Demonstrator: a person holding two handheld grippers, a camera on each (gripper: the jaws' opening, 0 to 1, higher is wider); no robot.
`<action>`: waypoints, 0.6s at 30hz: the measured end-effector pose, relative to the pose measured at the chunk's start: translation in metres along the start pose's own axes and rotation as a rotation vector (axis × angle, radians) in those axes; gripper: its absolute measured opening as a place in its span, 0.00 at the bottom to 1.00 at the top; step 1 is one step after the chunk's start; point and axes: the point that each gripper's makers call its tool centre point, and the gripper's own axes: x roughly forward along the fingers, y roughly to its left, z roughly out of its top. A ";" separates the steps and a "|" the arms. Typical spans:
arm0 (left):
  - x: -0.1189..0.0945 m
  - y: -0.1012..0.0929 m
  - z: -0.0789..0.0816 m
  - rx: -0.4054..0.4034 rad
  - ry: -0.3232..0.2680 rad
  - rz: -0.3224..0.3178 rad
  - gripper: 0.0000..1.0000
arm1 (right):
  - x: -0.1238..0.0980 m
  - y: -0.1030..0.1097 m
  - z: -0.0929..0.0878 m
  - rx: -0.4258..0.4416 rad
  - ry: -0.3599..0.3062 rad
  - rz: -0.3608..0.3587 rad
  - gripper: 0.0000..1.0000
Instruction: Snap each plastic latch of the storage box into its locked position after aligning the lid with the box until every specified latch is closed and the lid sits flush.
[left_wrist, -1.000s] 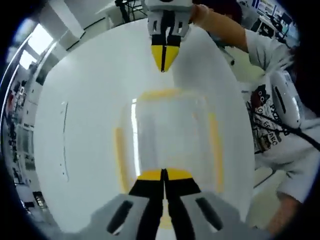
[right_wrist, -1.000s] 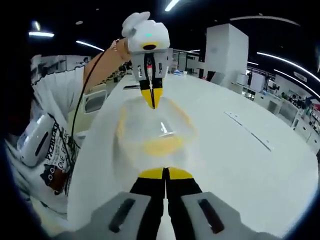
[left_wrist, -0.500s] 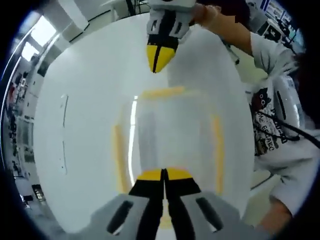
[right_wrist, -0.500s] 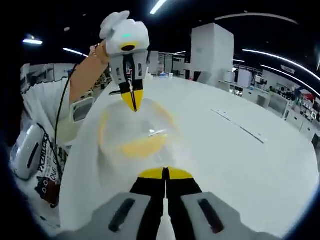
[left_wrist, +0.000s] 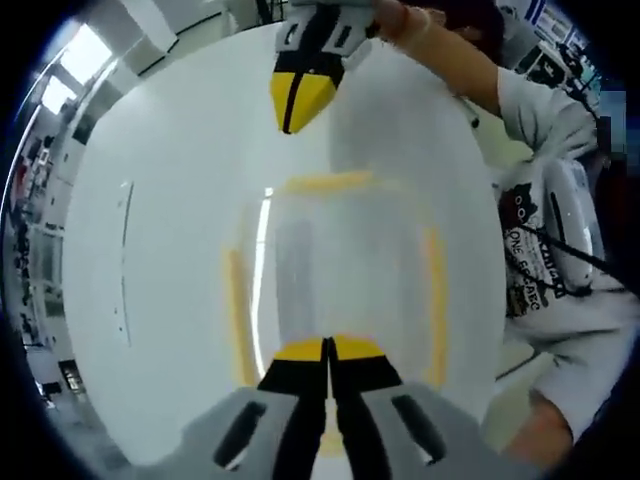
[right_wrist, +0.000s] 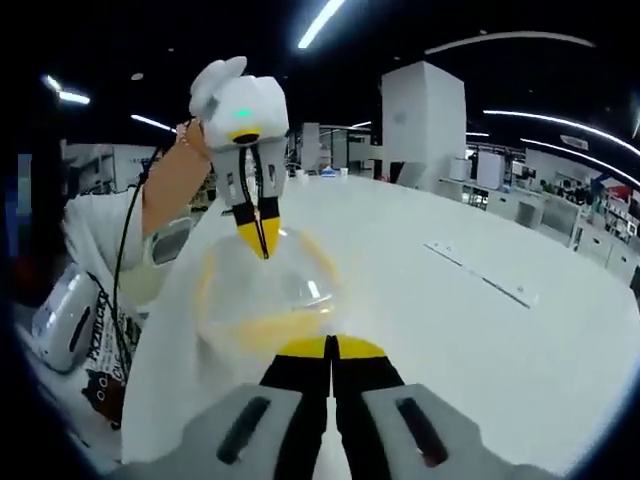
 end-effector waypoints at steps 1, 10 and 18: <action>0.000 0.000 0.000 -0.003 0.001 0.000 0.00 | 0.003 0.001 0.000 -0.003 -0.013 0.013 0.00; -0.001 -0.003 -0.001 -0.018 0.004 -0.010 0.00 | 0.007 0.023 -0.004 -0.104 -0.111 0.098 0.00; -0.002 -0.004 -0.001 0.017 -0.005 -0.007 0.00 | -0.001 0.012 -0.013 -0.121 -0.122 0.085 0.00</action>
